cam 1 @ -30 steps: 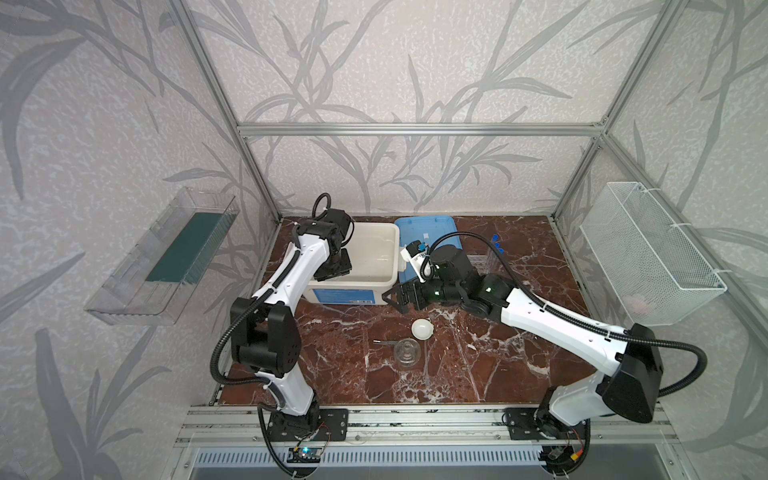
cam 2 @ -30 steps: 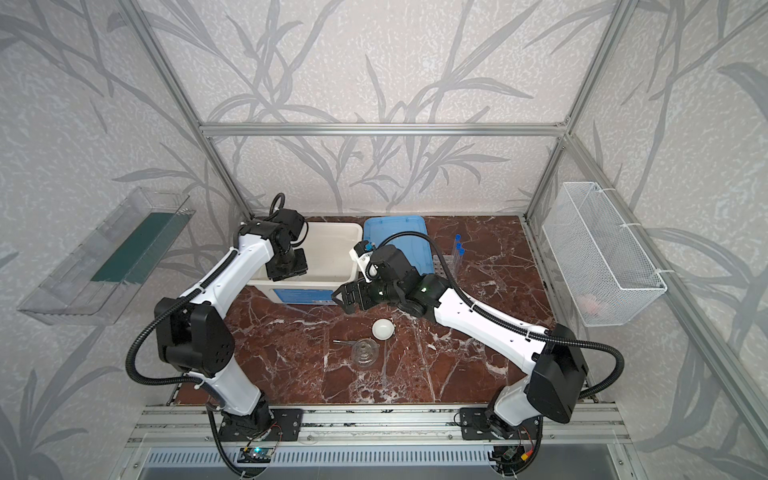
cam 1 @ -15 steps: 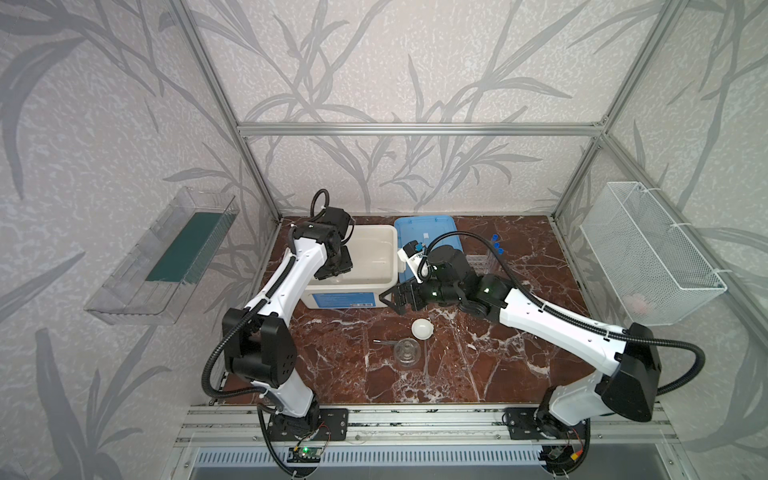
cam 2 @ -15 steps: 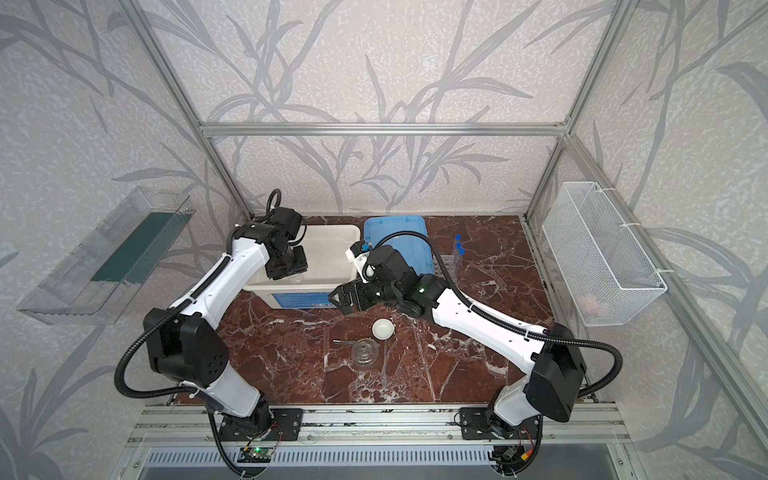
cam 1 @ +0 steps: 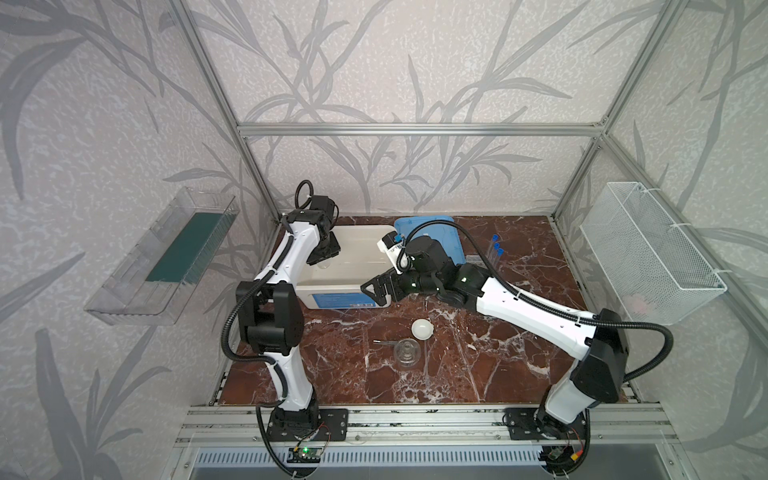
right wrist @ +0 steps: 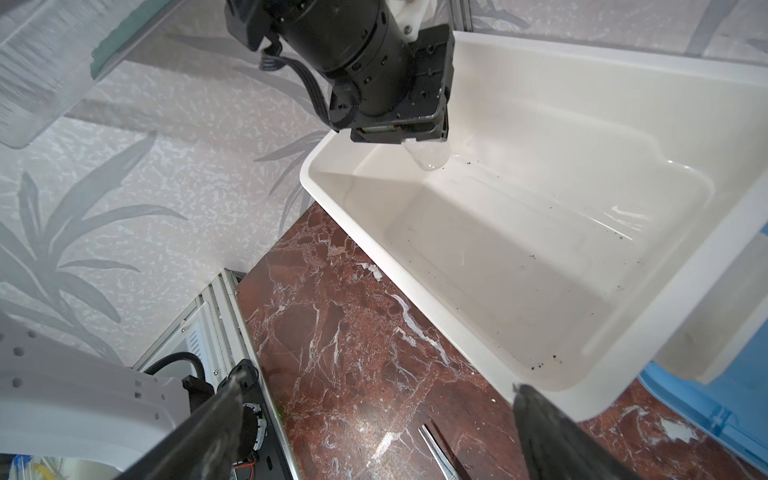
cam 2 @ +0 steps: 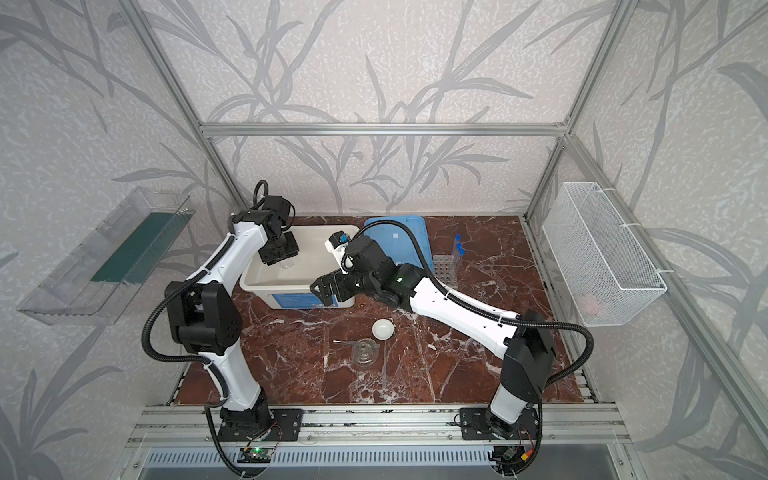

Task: Organize the chemistry lab equipment
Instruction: 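Lower the beaker into the white bin and open the left gripper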

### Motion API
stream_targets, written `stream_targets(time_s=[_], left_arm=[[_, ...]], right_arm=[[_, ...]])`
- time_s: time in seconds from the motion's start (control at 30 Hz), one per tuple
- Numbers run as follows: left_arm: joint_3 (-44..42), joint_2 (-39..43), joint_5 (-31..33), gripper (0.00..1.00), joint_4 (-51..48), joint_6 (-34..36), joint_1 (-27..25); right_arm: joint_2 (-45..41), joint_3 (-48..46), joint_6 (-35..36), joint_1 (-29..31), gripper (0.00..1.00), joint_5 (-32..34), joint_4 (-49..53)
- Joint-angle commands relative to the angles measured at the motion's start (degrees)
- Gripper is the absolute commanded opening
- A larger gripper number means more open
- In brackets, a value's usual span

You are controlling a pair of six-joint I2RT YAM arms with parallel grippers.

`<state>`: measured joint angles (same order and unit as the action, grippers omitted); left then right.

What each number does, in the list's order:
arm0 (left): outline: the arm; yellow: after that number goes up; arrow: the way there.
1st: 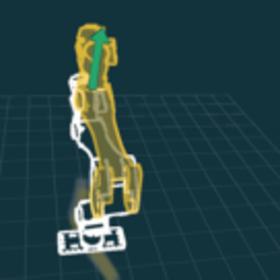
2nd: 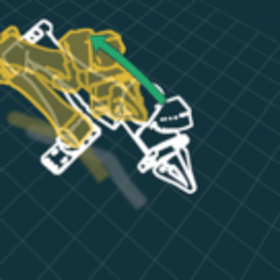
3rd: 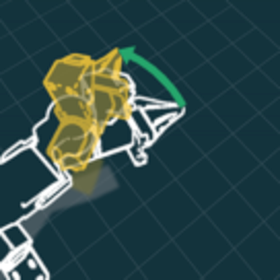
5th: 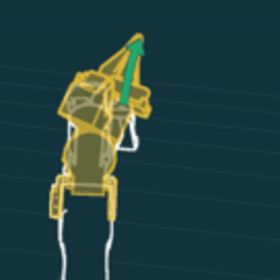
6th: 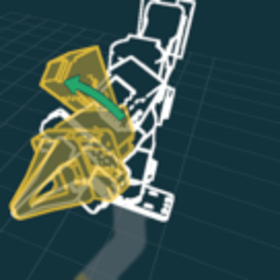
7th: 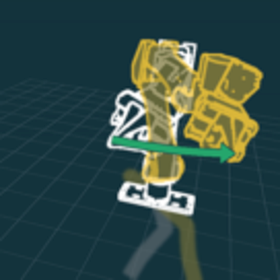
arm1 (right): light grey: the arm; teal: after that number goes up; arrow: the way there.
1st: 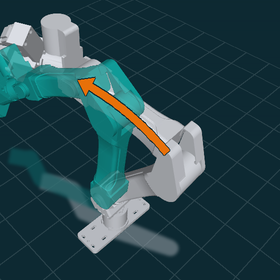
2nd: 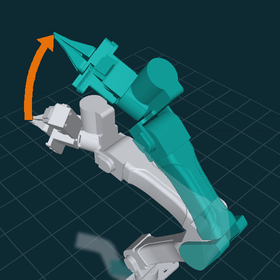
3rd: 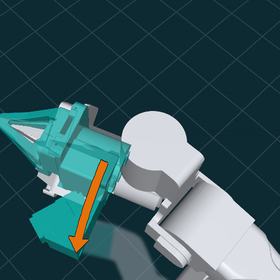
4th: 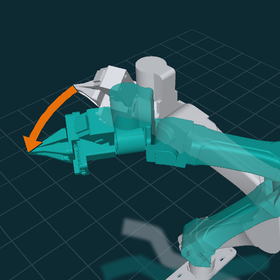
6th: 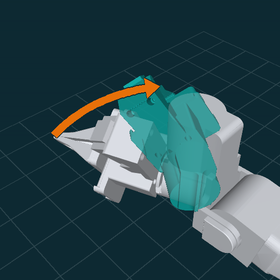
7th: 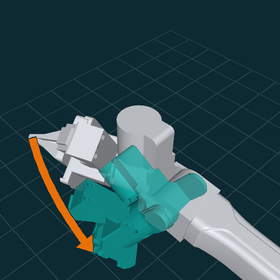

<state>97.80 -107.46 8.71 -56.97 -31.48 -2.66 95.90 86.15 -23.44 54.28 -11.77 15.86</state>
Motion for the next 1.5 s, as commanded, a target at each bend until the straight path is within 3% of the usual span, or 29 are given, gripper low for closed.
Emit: stream_targets(time_s=[0.0, 0.2, 0.4, 0.83, 1.23, 1.47], left_arm=[[-2.38, -0.24, 0.25, 0.03, 3.31, -0.02, 0.5], [-6.2, -1.22, -0.43, 0.04, 7.43, -0.21, 0.74], [-4.74, -3.6, -0.16, 0.05, 8.01, 0.98, 1.09], [-10.68, -4.76, -1.83, 0.19, 14.87, -0.17, 1.22], [-12.33, -5.65, -3.43, 0.21, 17.97, 0.02, 1.23], [-13.43, -5.9, -2.42, 0.3, 18.3, -0.17, 1.25]], right_arm=[[0.84, 1.83, 1.29, 0.12, 1.0, 0.85, 0.48], [1.57, 0.86, 0.85, 0.12, 1.0, 0.57, -0.63], [3.81, 0.66, 0.63, 0.11, 1.0, 0.41, -0.65], [4.66, 0.41, 0.63, 0.08, 1.0, 0.43, -0.67], [4.68, -0.35, 0.39, 0.12, 1.0, 0.16, -1.0], [4.66, -0.46, 0.55, 0.02, 1.0, 0.49, -0.92]])
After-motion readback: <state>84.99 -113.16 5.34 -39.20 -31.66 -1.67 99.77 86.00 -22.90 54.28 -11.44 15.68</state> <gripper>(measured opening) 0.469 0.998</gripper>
